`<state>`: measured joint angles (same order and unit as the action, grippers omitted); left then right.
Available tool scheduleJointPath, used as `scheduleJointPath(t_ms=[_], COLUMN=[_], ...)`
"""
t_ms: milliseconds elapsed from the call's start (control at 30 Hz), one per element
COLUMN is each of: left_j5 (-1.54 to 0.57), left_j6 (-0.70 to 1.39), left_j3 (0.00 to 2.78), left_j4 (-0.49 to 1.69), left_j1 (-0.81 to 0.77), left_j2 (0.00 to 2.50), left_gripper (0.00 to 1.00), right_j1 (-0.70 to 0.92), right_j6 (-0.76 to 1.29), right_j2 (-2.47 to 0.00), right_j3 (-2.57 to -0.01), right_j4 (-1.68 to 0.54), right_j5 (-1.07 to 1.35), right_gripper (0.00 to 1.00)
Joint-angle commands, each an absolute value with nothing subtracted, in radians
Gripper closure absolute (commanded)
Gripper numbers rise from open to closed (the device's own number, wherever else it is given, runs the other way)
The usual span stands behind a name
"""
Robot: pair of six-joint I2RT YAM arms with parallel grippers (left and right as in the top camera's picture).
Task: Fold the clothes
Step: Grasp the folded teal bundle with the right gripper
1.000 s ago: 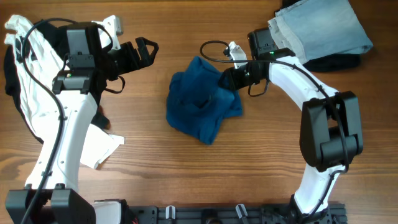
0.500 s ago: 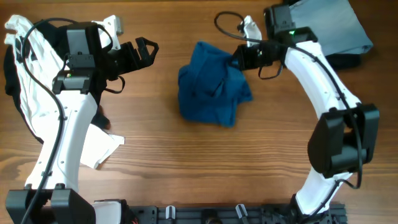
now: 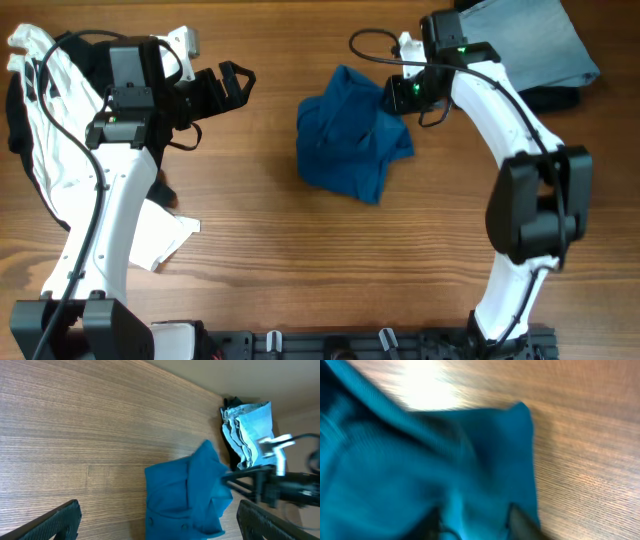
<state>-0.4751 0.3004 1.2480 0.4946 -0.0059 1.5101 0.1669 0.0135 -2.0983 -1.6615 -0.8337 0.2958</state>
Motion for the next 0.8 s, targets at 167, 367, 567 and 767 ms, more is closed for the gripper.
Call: scheduleJointPath(t_ms=[167,367,567,767], left_j5=[-0.469,-0.458,-0.454,-0.450], left_j6=[0.283,0.283,0.283,0.284], left_j3=[1.244,1.244,1.244,1.244], left_j4=[0.495,0.495,0.495,0.495], left_j1=[-0.002,-0.002,-0.002,-0.002], left_j2=[1.521,1.521,1.521,1.521], left_gripper=[0.00,0.00,0.00,0.00], right_j1=[0.124,0.125,0.126,0.126], right_j6=[-0.119,-0.206,-0.147,-0.128], right_j2=[-2.155,-2.259,-2.313,-2.313], right_j3=[-1.675,-1.669,-1.664,-1.664], right_j4=[-0.834,-0.836,-0.847,-0.884], right_j5=[0.387,0.579,0.627,0.855], right_gripper=[0.00,0.00,0.04,0.95])
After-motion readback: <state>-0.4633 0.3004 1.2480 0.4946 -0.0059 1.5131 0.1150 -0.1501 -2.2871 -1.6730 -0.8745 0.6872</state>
